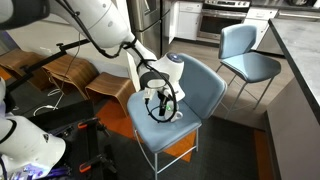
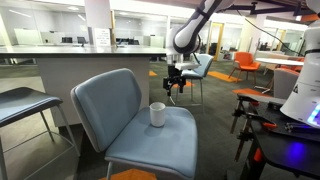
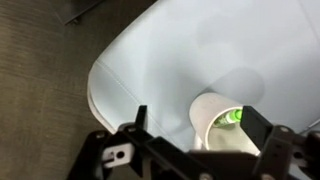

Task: Move the mug to the center of the seat

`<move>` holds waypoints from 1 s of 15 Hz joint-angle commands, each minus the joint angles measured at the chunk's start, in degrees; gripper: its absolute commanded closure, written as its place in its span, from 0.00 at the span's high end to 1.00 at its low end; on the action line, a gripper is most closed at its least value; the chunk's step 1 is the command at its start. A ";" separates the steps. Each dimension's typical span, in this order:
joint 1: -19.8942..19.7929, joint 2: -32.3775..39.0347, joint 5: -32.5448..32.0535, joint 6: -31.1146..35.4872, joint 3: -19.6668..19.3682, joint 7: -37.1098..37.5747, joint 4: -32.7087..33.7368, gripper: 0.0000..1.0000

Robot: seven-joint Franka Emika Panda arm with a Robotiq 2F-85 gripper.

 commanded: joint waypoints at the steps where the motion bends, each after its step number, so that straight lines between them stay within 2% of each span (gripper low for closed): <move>1: -0.21 5.01 2.35 -0.20 0.32 0.78 5.50 1.00; 8: 0.25 12.57 3.77 1.47 -0.30 1.23 13.78 1.00; 14: 1.87 16.36 2.93 4.56 -1.70 2.66 16.02 1.00; 15: 2.09 16.82 2.93 4.51 -1.87 3.29 16.28 0.97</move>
